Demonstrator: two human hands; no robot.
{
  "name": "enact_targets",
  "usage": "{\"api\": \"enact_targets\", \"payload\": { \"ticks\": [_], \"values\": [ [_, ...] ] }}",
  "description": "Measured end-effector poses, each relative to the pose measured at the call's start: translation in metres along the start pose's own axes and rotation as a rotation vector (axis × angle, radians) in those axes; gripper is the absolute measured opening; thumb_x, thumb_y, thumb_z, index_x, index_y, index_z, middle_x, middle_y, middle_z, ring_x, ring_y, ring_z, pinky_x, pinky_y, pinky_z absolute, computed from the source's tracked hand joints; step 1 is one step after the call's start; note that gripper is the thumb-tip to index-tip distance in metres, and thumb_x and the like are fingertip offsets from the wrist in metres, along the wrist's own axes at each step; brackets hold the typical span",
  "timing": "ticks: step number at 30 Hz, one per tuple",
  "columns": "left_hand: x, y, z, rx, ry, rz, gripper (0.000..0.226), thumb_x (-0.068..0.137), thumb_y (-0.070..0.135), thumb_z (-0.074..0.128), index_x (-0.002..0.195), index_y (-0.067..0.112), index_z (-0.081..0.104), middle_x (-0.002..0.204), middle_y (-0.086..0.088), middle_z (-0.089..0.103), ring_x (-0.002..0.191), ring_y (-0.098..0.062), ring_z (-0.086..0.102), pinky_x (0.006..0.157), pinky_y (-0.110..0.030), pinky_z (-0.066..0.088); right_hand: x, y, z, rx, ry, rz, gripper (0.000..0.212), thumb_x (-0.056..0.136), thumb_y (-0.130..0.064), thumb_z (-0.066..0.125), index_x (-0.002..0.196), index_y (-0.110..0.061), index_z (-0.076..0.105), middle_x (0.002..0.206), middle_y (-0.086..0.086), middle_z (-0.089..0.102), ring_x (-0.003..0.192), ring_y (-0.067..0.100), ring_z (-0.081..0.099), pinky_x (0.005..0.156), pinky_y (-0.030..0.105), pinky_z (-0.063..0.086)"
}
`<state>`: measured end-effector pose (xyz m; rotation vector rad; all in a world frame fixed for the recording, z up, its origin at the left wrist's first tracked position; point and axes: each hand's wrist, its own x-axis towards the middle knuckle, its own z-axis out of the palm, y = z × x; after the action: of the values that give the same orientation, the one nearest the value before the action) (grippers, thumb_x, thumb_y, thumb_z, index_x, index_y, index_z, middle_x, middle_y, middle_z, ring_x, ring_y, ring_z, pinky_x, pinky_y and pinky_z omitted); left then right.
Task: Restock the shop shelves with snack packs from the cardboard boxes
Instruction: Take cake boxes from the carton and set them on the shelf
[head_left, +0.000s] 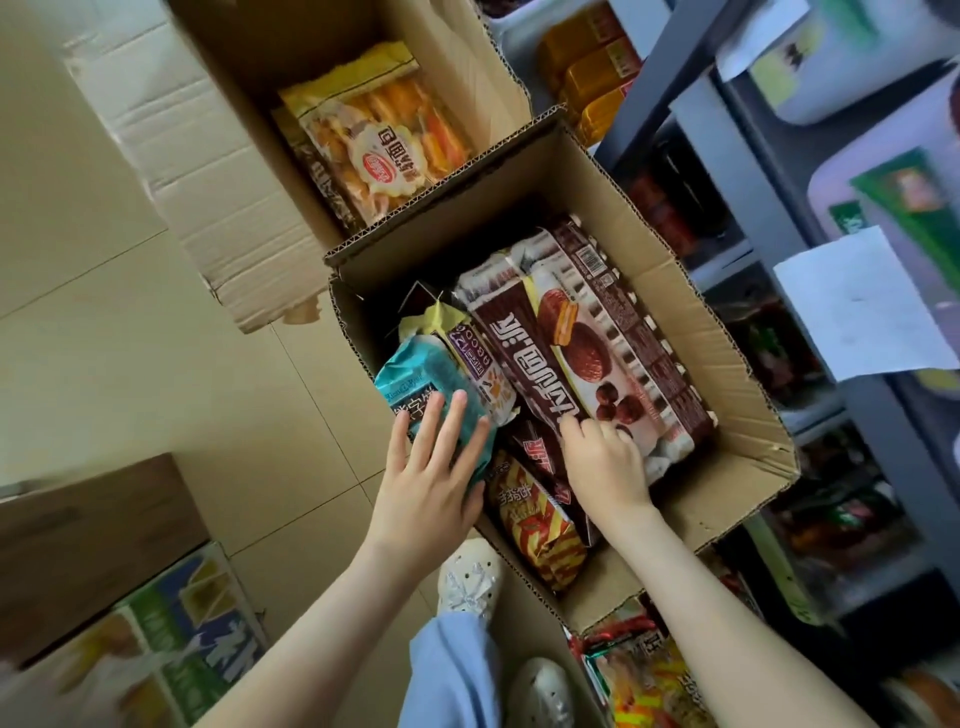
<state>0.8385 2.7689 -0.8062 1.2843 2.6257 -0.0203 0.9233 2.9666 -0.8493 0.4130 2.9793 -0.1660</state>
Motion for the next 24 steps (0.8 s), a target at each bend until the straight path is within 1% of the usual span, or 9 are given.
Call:
{"api": "enact_targets", "payload": {
  "ticks": [3, 7, 9, 12, 14, 17, 20, 22, 24],
  "values": [
    [-0.001, -0.001, -0.003, 0.013, -0.003, -0.001, 0.063, 0.087, 0.040, 0.050, 0.143, 0.014, 0.039, 0.153, -0.019, 0.027, 0.142, -0.039, 0.020, 0.113, -0.058, 0.015, 0.003, 0.008, -0.024, 0.020, 0.059, -0.054, 0.017, 0.073, 0.002, 0.075, 0.082, -0.007, 0.065, 0.063, 0.006, 0.058, 0.058, 0.025, 0.057, 0.053, 0.034, 0.048],
    [0.010, 0.006, -0.024, -0.013, 0.048, -0.025, 0.094, 0.072, 0.039, 0.078, 0.148, 0.015, 0.029, 0.153, -0.021, 0.028, 0.141, -0.037, 0.020, 0.113, -0.059, 0.013, 0.004, 0.025, -0.070, -0.022, 0.144, -0.088, 0.006, 0.085, -0.006, 0.061, 0.080, -0.009, 0.063, 0.064, 0.005, 0.056, 0.060, 0.025, 0.055, 0.057, 0.034, 0.043],
    [0.029, 0.011, -0.041, -0.005, 0.118, 0.044, 0.101, 0.072, 0.032, 0.079, 0.152, 0.019, 0.018, 0.155, -0.018, 0.020, 0.144, -0.034, 0.016, 0.115, -0.056, 0.006, 0.008, 0.036, -0.097, -0.069, 0.173, -0.107, 0.014, 0.085, -0.007, 0.064, 0.074, -0.012, 0.057, 0.063, 0.004, 0.052, 0.060, 0.026, 0.052, 0.059, 0.035, 0.039],
    [0.077, 0.020, -0.067, 0.108, 0.241, 0.231, 0.087, 0.083, 0.014, 0.061, 0.153, 0.022, 0.010, 0.156, -0.013, 0.019, 0.146, -0.030, 0.014, 0.117, -0.054, 0.003, 0.005, 0.051, -0.131, -0.155, 0.209, -0.173, 0.027, 0.081, -0.008, 0.070, 0.068, -0.016, 0.048, 0.060, 0.004, 0.043, 0.058, 0.027, 0.047, 0.059, 0.037, 0.033],
    [0.112, 0.025, -0.087, 0.195, 0.246, 0.362, 0.077, 0.083, 0.014, 0.055, 0.151, 0.019, 0.020, 0.151, -0.016, 0.033, 0.143, -0.029, 0.028, 0.116, -0.055, 0.011, -0.006, 0.056, -0.149, -0.168, 0.230, -0.247, 0.028, 0.086, -0.012, 0.066, 0.067, -0.017, 0.046, 0.060, 0.004, 0.041, 0.058, 0.026, 0.044, 0.059, 0.036, 0.031],
    [0.139, 0.031, -0.117, 0.170, 0.159, 0.607, 0.059, 0.067, 0.010, 0.061, 0.126, 0.008, 0.055, 0.113, -0.018, 0.061, 0.112, -0.036, 0.058, 0.108, -0.058, 0.030, -0.023, 0.057, -0.170, -0.077, 0.204, -0.279, 0.028, 0.096, -0.018, 0.054, 0.068, -0.015, 0.051, 0.063, 0.003, 0.045, 0.060, 0.025, 0.048, 0.059, 0.035, 0.037],
    [0.135, 0.032, -0.143, 0.123, 0.170, 0.602, 0.045, 0.061, 0.010, 0.064, 0.107, 0.008, 0.061, 0.096, -0.013, 0.061, 0.090, -0.032, 0.059, 0.100, -0.053, 0.039, -0.030, 0.043, -0.201, 0.114, 0.020, -0.061, 0.031, 0.098, -0.035, 0.046, 0.101, -0.008, 0.061, 0.097, 0.010, 0.065, 0.091, 0.030, 0.064, 0.076, 0.040, 0.053],
    [0.126, 0.037, -0.158, 0.084, 0.197, 0.560, 0.040, 0.063, 0.012, 0.062, 0.103, 0.007, 0.060, 0.094, -0.012, 0.060, 0.087, -0.031, 0.057, 0.096, -0.049, 0.038, -0.032, 0.025, -0.223, 0.201, -0.243, 0.156, 0.074, 0.088, -0.060, 0.050, 0.144, -0.013, 0.033, 0.142, 0.012, 0.048, 0.131, 0.029, 0.046, 0.104, 0.045, 0.040],
    [0.114, 0.043, -0.180, 0.049, 0.236, 0.518, 0.038, 0.066, 0.017, 0.053, 0.101, 0.006, 0.061, 0.094, -0.011, 0.061, 0.084, -0.029, 0.057, 0.093, -0.046, 0.034, -0.035, 0.005, -0.242, 0.124, -0.324, 0.217, 0.112, 0.072, -0.073, 0.060, 0.152, -0.022, 0.001, 0.155, 0.014, 0.027, 0.141, 0.032, 0.030, 0.112, 0.048, 0.026]
  ]
}}
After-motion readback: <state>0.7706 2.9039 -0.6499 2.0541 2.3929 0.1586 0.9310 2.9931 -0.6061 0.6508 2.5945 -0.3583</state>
